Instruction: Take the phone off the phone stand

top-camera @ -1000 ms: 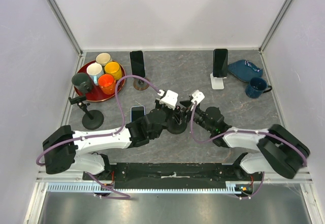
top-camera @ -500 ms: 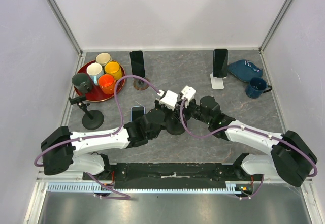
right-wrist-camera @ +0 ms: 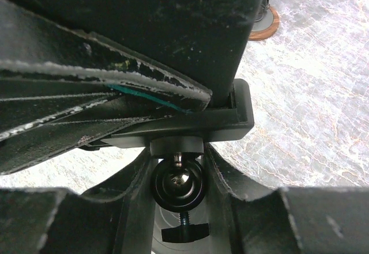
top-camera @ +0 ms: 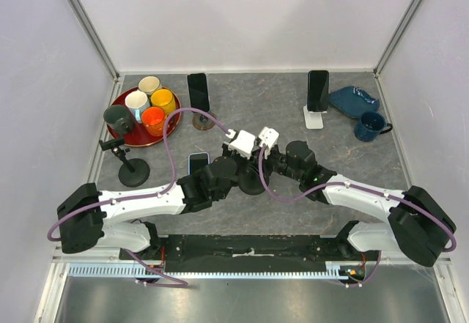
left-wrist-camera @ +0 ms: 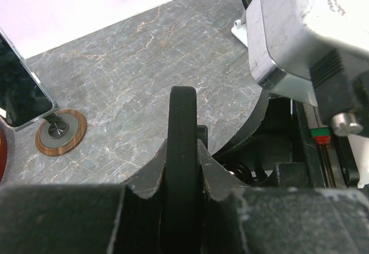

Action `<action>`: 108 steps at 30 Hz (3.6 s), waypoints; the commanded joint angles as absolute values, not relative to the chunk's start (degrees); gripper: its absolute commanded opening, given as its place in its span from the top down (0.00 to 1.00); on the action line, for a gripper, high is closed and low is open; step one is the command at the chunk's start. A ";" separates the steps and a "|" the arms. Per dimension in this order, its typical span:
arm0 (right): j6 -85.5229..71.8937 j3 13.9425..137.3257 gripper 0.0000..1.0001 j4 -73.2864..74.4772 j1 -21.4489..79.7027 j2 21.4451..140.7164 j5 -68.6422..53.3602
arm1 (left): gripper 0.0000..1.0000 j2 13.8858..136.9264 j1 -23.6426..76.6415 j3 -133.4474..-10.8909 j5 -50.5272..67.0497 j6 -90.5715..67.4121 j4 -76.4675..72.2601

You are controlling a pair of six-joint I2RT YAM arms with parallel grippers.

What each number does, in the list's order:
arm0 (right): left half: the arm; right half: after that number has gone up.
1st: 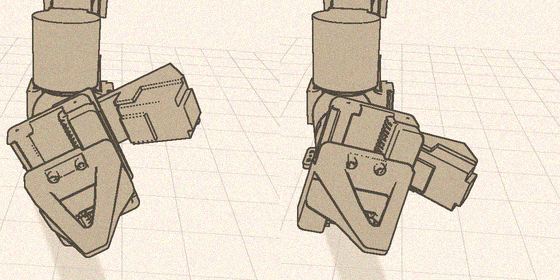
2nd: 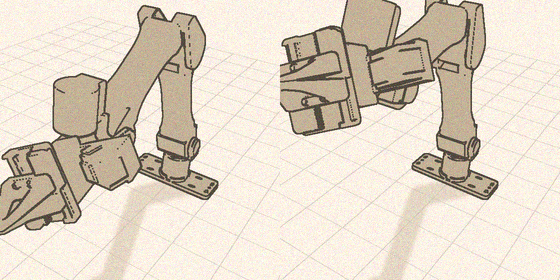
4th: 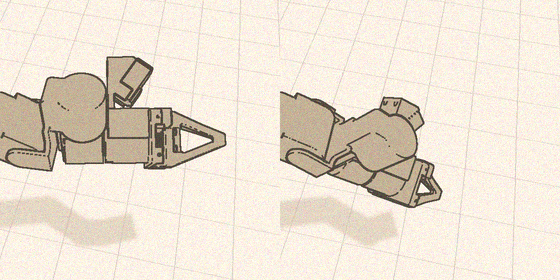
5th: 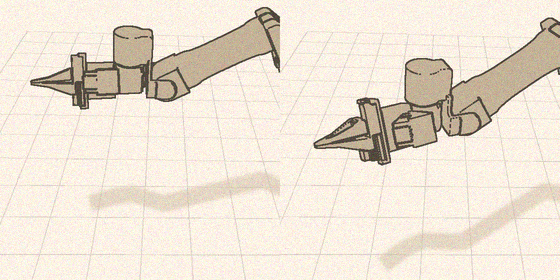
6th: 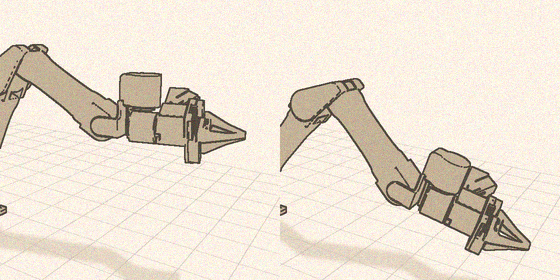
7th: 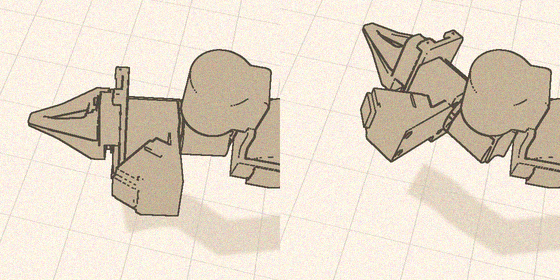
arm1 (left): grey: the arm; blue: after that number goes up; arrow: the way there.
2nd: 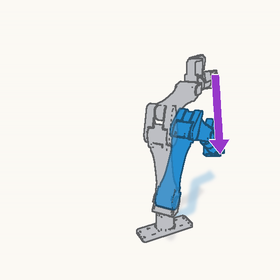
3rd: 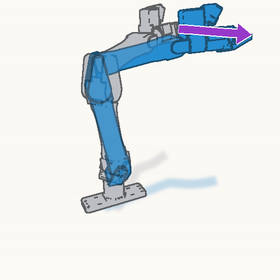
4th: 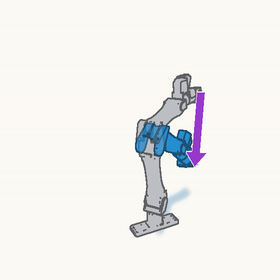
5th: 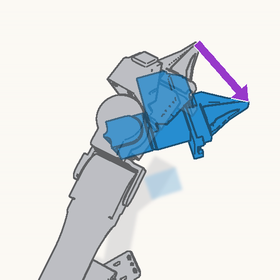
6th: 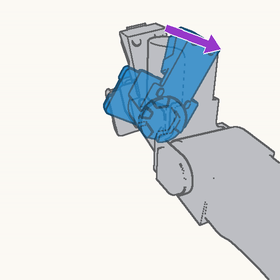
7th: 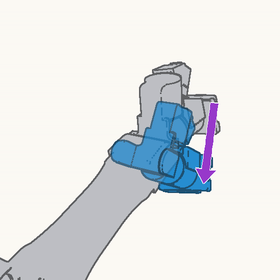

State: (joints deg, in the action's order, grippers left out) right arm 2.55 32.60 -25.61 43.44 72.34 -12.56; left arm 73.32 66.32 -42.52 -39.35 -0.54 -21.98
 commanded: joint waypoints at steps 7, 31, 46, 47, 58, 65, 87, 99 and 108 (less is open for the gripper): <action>-3.78 30.77 1.00 -34.54 42.28 73.30 2.54 | 0.98 70.31 72.68 -43.86 -43.50 -9.84 -13.01; -6.59 30.06 1.00 -33.22 40.61 74.00 7.73 | 0.98 68.82 72.78 -47.28 -63.54 -23.02 3.43; -5.71 28.92 1.00 -36.56 40.61 73.74 1.41 | 0.98 75.05 66.45 -44.73 -52.47 -14.41 -30.85; -5.80 28.83 1.00 -36.74 40.61 73.83 0.97 | 0.98 76.97 66.45 -45.69 -51.69 -14.50 -31.37; -5.62 28.83 1.00 -38.50 41.66 74.79 -3.43 | 0.98 81.47 63.99 -46.14 -50.19 -14.24 -43.75; -4.83 29.44 1.00 -37.53 42.19 74.97 -5.53 | 0.98 82.79 60.47 -46.67 -48.17 -13.27 -50.09; -3.52 30.50 1.00 -36.65 43.33 77.08 -6.77 | 0.98 88.60 57.57 -49.83 -44.03 -13.37 -64.07; -1.23 29.71 1.00 -33.22 43.24 72.60 5.62 | 0.98 74.11 53.97 -45.97 -44.56 -8.18 -44.17; 0.97 31.20 1.00 -27.42 43.24 69.87 17.05 | 0.98 57.14 50.80 -46.58 -40.26 -13.44 -10.86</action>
State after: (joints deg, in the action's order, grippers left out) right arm -1.04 29.82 -29.52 43.38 71.31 9.26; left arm 62.72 51.83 -45.56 -42.83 -10.28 -25.80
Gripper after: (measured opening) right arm 0.396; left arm 0.203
